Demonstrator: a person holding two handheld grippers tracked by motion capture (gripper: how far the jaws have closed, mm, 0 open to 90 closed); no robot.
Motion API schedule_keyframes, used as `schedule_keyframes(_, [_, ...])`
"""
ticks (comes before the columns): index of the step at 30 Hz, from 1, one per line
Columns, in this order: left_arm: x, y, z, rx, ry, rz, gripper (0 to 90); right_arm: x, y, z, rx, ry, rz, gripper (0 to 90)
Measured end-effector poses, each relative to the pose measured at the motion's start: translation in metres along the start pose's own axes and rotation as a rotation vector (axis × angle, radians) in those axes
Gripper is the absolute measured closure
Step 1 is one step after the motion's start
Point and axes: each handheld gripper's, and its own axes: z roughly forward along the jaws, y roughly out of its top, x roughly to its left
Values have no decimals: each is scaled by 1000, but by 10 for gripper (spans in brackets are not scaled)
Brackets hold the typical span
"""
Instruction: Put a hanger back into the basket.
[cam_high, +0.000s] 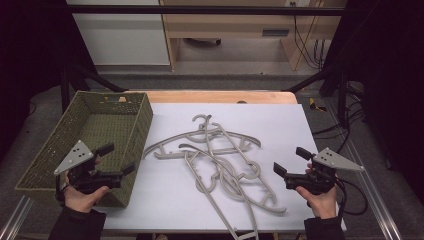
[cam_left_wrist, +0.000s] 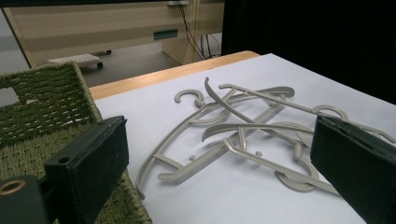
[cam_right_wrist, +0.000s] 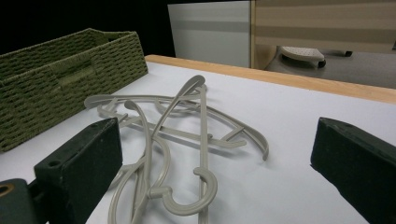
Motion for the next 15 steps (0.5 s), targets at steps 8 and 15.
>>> schedule_keyframes(8, [-1, 1, -2, -4, -1, 2, 42, 3, 2, -2, 8, -2, -5, 30])
schedule_keyframes(15, [-2, 1, -2, -7, -2, 0, 42, 15, 5, 3, 58, 10, -7, 52])
